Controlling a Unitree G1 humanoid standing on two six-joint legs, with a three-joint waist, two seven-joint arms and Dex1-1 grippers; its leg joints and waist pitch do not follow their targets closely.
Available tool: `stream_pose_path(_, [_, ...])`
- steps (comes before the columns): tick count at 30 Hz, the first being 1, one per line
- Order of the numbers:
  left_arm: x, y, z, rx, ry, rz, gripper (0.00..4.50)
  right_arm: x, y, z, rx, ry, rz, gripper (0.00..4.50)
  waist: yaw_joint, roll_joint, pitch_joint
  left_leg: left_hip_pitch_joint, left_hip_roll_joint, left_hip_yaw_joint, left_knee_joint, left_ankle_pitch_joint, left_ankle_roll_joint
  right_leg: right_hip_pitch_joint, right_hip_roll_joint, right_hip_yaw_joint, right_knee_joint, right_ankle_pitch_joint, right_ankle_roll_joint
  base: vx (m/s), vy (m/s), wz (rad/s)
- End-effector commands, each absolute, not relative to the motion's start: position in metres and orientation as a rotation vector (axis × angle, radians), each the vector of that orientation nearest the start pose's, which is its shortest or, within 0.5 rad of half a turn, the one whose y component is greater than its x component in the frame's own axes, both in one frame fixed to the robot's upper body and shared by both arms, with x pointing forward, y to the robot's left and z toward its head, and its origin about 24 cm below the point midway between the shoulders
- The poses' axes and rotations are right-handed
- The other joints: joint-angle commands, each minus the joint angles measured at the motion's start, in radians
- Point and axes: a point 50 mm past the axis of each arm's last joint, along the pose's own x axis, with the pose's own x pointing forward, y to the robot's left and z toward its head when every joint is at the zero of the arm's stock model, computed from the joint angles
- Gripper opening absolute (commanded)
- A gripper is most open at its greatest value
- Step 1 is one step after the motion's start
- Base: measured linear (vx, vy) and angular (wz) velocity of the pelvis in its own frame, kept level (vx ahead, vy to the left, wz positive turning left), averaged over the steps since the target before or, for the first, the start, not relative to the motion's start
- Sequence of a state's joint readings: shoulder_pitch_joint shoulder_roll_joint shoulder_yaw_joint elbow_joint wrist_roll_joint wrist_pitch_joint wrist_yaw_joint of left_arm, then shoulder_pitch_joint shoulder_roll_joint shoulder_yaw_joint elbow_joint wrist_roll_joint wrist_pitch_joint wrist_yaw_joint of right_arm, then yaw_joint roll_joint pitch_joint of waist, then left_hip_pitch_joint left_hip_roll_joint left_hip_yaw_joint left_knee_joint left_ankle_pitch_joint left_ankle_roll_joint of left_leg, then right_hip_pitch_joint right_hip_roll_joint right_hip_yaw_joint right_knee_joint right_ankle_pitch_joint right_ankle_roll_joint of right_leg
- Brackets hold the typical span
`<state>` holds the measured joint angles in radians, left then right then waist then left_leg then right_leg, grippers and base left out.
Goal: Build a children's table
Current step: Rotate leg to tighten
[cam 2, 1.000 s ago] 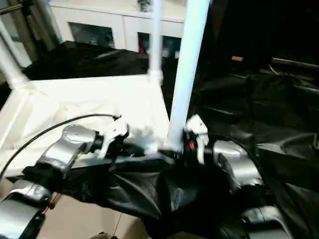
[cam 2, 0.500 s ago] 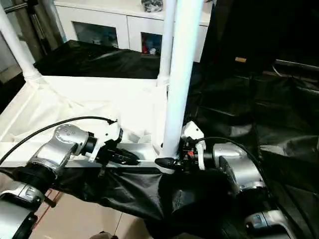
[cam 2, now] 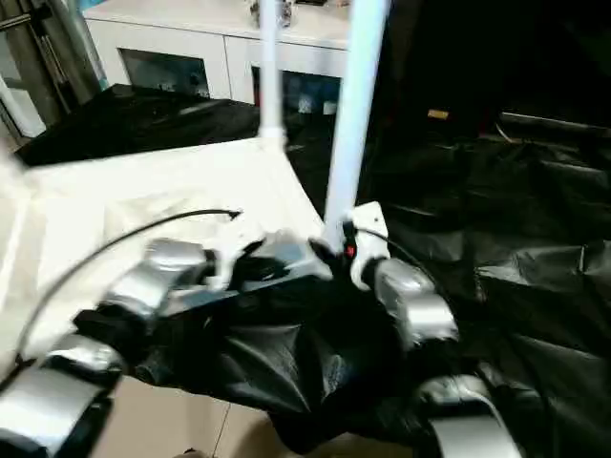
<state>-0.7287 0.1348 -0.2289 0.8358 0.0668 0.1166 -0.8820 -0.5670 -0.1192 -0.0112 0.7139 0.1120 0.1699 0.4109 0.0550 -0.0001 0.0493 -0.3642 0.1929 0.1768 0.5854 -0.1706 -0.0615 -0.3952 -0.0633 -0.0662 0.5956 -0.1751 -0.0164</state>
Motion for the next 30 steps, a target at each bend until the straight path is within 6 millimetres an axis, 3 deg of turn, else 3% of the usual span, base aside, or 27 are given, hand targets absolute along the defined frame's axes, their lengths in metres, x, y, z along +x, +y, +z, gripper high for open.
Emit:
stream_pose_path(1, [0.347, 0.054, 0.060, 0.263, 0.318, -1.091, 0.00, 0.326, -0.099, -0.001, 0.061, 0.466, 0.553, 3.31, -0.002, -0.008, -0.056, 0.012, 0.034, -0.011, -0.071, -0.271, 0.019, 0.036, -0.082, 0.047, -0.092, -0.370, -0.170, 0.000, 0.000, 0.00])
stream_pose_path(7, [0.342, 0.052, 0.061, 0.260, 0.300, -1.178, 0.00, 0.328, -0.097, 0.007, 0.041, 0.425, 0.645, 3.89, -0.004, -0.003, -0.057, 0.010, 0.035, -0.013, -0.073, -0.291, 0.024, 0.041, -0.080, 0.046, -0.089, -0.352, -0.179, 0.000, 0.000, 0.00])
stream_pose_path(9, [0.340, 0.056, 0.061, 0.278, 0.297, -1.219, 0.00, 0.325, -0.100, 0.012, 0.029, 0.392, 0.732, 3.89, -0.003, -0.004, -0.057, 0.010, 0.036, -0.013, -0.074, -0.287, 0.028, 0.041, -0.081, 0.047, -0.088, -0.332, -0.185, 0.000, 0.000, 0.00])
stream_pose_path(15, [0.329, 0.072, 0.062, 0.315, 0.304, -1.385, 0.00, 0.314, -0.116, 0.024, -0.026, 0.332, 0.962, 3.89, 0.007, -0.009, -0.068, 0.000, 0.036, -0.008, -0.064, -0.168, 0.082, 0.056, -0.080, 0.047, -0.066, -0.148, -0.228, 0.000, 0.000, 0.00])
stream_pose_path(17, [0.324, 0.082, 0.061, 0.329, 0.323, -1.452, 0.00, 0.305, -0.124, 0.029, -0.043, 0.328, 1.076, 3.89, 0.014, -0.006, -0.068, -0.002, 0.039, -0.005, -0.062, -0.141, 0.099, 0.056, -0.077, 0.044, -0.060, -0.098, -0.248, 0.000, 0.000, 0.00])
stream_pose_path(21, [0.320, 0.095, 0.059, 0.359, 0.358, -1.501, 0.00, 0.293, -0.133, 0.032, -0.067, 0.359, 1.219, 3.89, 0.023, -0.004, -0.063, 0.005, 0.044, -0.004, -0.065, -0.181, 0.095, 0.051, -0.076, 0.042, -0.068, -0.165, -0.238, 0.000, 0.000, 0.00])
stream_pose_path(22, [0.319, 0.100, 0.058, 0.375, 0.373, -1.516, 0.00, 0.289, -0.135, 0.033, -0.071, 0.377, 1.256, 3.89, 0.028, -0.002, -0.060, 0.008, 0.046, -0.004, -0.067, -0.210, 0.079, 0.047, -0.078, 0.044, -0.072, -0.222, -0.227, 0.000, 0.000, 0.00])
stream_pose_path(26, [0.318, 0.106, 0.059, 0.388, 0.388, -1.534, 0.00, 0.284, -0.139, 0.033, -0.080, 0.411, 1.314, 3.89, 0.035, -0.003, -0.057, 0.014, 0.046, -0.005, -0.072, -0.250, 0.051, 0.042, -0.079, 0.046, -0.081, -0.303, -0.202, 0.000, 0.000, 0.00])
stream_pose_path(30, [0.319, 0.112, 0.060, 0.395, 0.396, -1.537, 0.00, 0.281, -0.139, 0.033, -0.075, 0.428, 1.335, 3.75, 0.036, -0.004, -0.060, 0.010, 0.046, -0.008, -0.073, -0.234, 0.041, 0.044, -0.080, 0.046, -0.077, -0.291, -0.200, 0.000, 0.000, 0.00])
